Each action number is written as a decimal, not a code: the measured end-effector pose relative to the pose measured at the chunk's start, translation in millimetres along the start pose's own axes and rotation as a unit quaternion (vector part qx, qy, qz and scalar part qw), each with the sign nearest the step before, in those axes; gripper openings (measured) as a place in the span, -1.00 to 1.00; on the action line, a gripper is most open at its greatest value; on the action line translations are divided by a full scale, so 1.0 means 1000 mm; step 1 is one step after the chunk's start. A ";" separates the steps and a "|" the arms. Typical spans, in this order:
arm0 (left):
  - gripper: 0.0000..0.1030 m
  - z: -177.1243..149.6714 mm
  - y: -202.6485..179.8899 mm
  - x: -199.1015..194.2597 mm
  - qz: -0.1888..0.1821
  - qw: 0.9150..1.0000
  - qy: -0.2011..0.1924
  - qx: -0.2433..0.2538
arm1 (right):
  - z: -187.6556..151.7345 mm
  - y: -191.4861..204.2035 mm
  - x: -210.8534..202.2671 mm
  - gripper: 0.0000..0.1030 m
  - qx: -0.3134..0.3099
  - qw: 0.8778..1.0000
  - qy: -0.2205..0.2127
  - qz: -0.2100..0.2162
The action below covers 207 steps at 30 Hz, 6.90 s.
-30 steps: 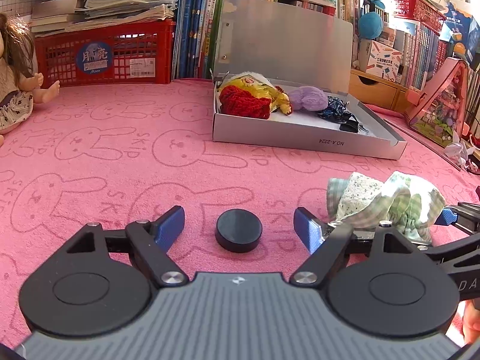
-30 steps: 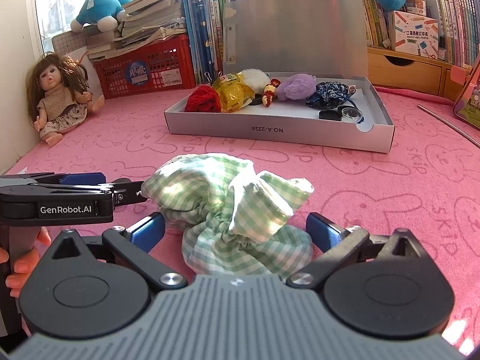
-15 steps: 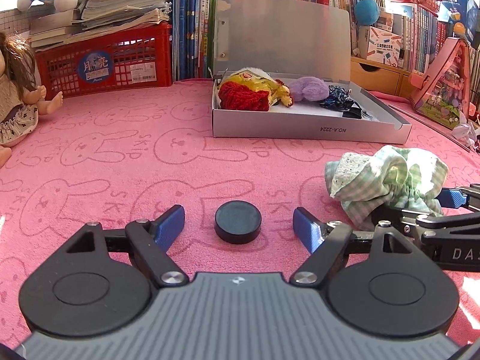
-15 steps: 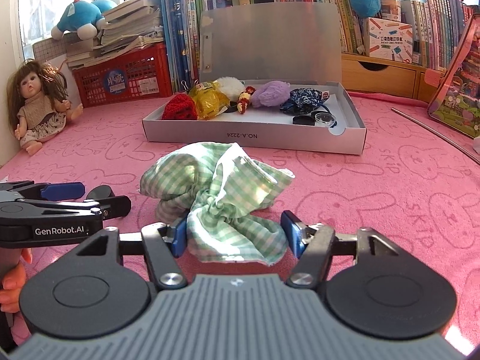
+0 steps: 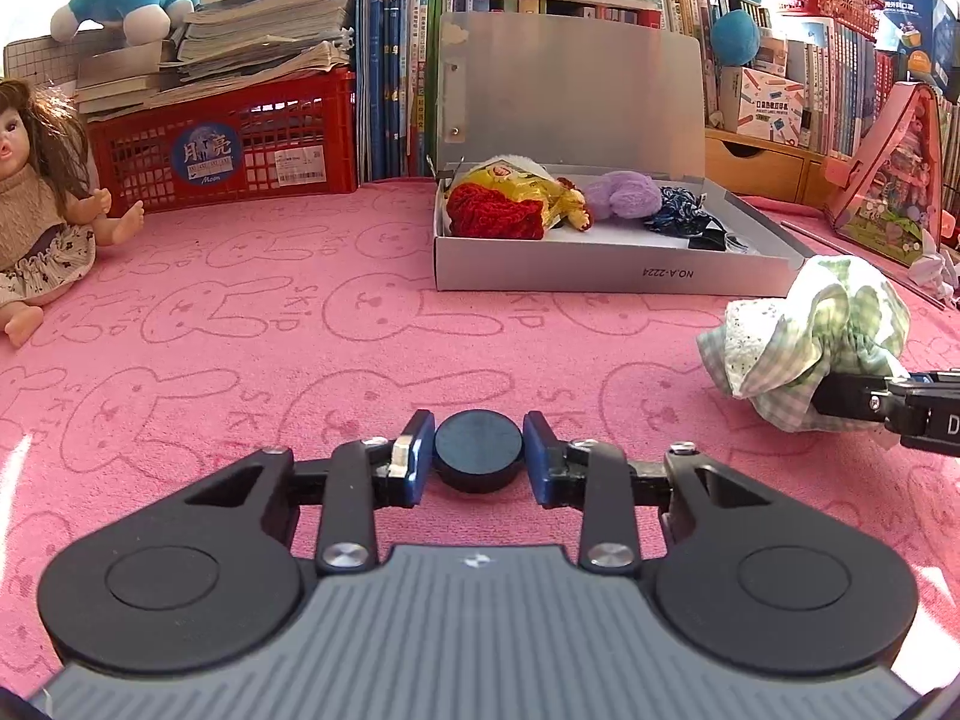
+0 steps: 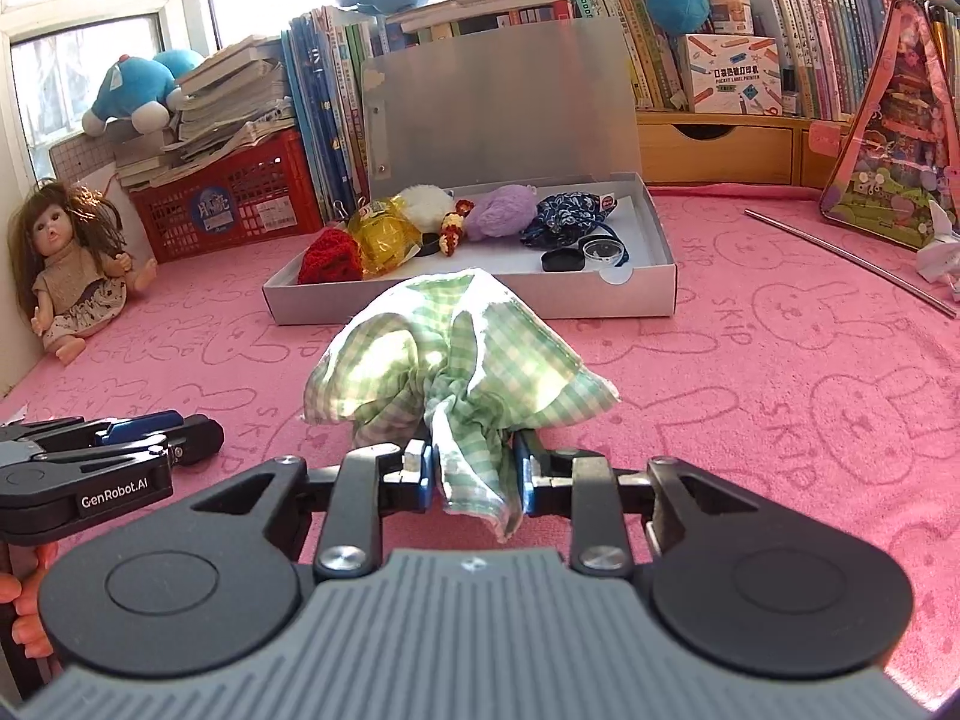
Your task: Organize objects
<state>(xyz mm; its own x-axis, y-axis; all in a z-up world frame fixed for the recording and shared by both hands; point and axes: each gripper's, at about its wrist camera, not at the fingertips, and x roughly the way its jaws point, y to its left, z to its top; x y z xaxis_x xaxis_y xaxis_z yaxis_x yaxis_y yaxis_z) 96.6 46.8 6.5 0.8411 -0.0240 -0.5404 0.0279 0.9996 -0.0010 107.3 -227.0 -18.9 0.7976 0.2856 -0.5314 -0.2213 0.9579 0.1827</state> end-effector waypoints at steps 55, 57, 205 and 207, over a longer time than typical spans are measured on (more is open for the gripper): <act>-0.27 0.158 -0.056 0.131 -0.042 0.999 -0.007 0.001 | 0.129 -0.059 0.095 -0.35 0.032 0.999 0.006 -0.034; -0.27 0.158 -0.059 0.141 -0.040 0.999 -0.004 0.005 | 0.126 -0.060 0.106 -0.35 0.030 0.999 0.016 -0.042; 1.00 0.027 -0.016 0.051 0.015 0.998 0.053 -0.007 | 0.011 -0.017 0.045 1.00 -0.041 0.994 0.050 -0.086; 1.00 0.027 -0.016 0.051 0.015 0.998 0.053 -0.007 | 0.011 -0.017 0.045 1.00 -0.041 0.994 0.050 -0.086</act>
<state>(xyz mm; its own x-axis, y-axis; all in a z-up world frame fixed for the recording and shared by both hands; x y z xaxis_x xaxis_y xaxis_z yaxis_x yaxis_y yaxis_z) 153.7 29.4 1.4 0.7790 0.0062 -0.6270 -0.0036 1.0000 0.0054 153.3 -230.9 -36.9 0.7683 0.1141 -0.6299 -0.1347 0.9908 0.0151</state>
